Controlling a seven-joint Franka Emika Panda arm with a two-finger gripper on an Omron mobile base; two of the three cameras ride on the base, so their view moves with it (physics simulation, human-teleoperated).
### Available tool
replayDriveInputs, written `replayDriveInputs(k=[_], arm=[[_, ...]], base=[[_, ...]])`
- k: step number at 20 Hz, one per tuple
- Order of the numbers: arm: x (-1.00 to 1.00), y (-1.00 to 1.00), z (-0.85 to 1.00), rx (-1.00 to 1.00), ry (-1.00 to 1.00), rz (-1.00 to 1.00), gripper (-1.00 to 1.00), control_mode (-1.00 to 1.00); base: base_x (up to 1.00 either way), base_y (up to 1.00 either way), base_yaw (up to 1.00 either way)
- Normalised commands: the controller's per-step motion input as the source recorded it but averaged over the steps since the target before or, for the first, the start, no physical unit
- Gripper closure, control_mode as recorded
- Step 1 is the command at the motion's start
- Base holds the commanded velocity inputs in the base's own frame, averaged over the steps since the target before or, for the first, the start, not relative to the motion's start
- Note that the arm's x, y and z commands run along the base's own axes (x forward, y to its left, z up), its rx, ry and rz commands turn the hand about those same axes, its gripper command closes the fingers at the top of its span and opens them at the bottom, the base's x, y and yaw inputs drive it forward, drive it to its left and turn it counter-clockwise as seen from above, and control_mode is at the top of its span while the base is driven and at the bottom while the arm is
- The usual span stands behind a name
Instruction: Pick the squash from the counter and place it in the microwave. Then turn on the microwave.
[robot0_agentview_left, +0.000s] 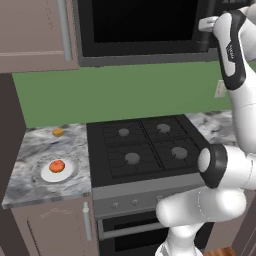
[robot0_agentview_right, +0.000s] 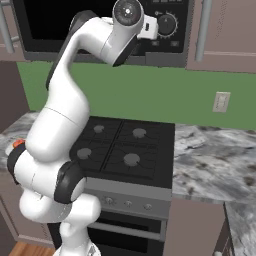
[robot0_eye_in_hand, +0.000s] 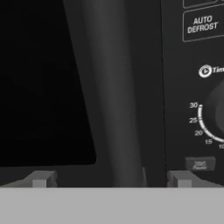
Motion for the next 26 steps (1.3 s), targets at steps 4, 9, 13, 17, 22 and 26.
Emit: replayDriveInputs(k=[4,9,13,17,22,26], arm=[[0.35,-0.08,0.0,0.0,0.0,0.01,-1.0,-1.0],[0.31,-0.07,0.0,0.0,-0.01,0.01,-1.0,-1.0],[0.25,0.0,0.0,0.0,0.0,0.01,-1.0,-1.0],[0.24,0.0,0.0,0.0,0.0,0.02,-1.0,-1.0],[0.25,0.0,-0.02,0.0,0.0,0.02,1.0,-1.0],[0.17,0.0,-0.06,0.0,0.02,0.0,1.0,-1.0]], base=[[0.0,0.0,0.0],[0.0,0.0,0.0],[0.0,0.0,0.0],[0.0,0.0,0.0],[0.0,0.0,0.0],[0.0,0.0,0.0]])
